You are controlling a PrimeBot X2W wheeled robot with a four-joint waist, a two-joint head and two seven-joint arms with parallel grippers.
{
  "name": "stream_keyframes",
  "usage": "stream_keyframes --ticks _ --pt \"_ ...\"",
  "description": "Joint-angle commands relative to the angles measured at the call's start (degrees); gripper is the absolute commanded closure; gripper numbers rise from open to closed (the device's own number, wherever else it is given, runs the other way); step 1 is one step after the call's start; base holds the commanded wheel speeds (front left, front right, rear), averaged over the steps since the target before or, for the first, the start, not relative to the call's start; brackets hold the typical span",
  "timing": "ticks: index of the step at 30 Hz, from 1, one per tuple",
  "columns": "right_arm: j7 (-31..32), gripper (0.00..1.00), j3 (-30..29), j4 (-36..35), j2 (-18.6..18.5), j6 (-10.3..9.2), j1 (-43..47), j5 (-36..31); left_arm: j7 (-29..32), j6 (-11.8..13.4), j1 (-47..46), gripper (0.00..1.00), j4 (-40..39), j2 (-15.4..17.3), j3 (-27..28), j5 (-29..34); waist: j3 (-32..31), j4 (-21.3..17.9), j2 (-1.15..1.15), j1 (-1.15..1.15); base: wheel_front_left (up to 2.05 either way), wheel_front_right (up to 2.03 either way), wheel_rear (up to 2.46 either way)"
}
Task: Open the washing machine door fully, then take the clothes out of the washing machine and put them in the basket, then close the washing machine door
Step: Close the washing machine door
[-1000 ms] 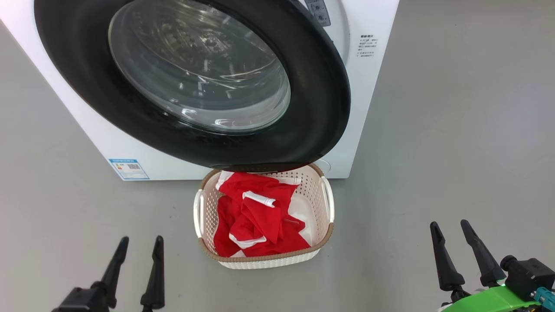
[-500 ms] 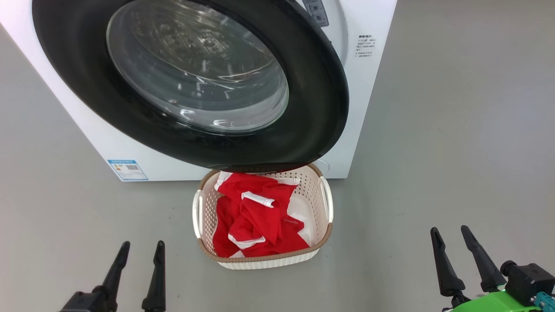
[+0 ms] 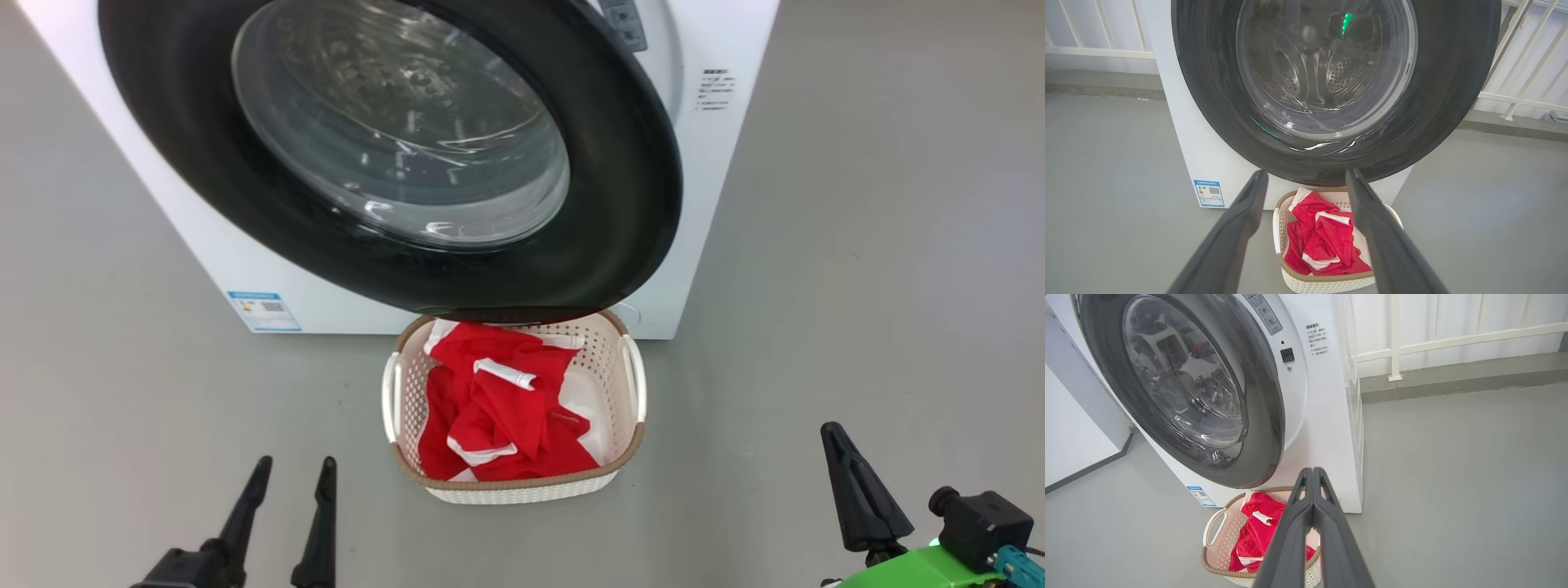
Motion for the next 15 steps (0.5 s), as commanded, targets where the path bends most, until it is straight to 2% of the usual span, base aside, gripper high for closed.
stream_keyframes --ticks 1,15 --pt "-0.4 1.00 2.0 -1.5 -1.1 0.43 -2.1 0.3 -0.7 -0.3 -1.4 0.00 -1.5 0.3 1.0 -0.7 0.5 1.3 0.00 0.00 0.00 0.00 0.00" --pt "-0.4 1.00 6.0 0.0 -3.3 0.43 -13.9 2.4 -0.7 -0.2 -4.8 0.00 -1.9 0.3 -3.5 -3.7 5.8 6.5 0.00 0.00 0.00 0.00 0.00"
